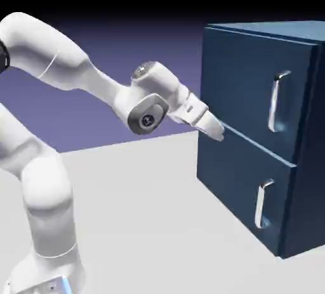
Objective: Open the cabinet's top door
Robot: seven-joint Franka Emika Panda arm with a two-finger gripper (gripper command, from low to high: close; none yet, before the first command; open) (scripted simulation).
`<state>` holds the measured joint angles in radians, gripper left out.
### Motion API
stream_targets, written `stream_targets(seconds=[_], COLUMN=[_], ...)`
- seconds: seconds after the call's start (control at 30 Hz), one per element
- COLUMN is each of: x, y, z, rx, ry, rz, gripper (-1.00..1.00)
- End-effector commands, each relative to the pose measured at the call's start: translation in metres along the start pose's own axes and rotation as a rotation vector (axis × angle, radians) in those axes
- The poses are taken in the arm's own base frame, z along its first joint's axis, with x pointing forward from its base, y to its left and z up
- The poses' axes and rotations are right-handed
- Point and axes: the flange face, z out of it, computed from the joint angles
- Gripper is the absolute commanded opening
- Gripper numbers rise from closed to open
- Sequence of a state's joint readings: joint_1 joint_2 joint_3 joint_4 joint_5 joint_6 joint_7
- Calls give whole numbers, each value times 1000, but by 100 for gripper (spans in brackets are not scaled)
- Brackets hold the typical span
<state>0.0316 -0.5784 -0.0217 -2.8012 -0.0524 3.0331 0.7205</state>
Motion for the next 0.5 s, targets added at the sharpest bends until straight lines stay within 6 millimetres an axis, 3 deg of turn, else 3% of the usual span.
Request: stream_targets(seconds=[0.0, 0.47], x=[2, 24], y=[-4, -44], z=[-4, -55], rx=[9, 73], ry=[7, 163], rz=[-54, -777], gripper=[100, 100])
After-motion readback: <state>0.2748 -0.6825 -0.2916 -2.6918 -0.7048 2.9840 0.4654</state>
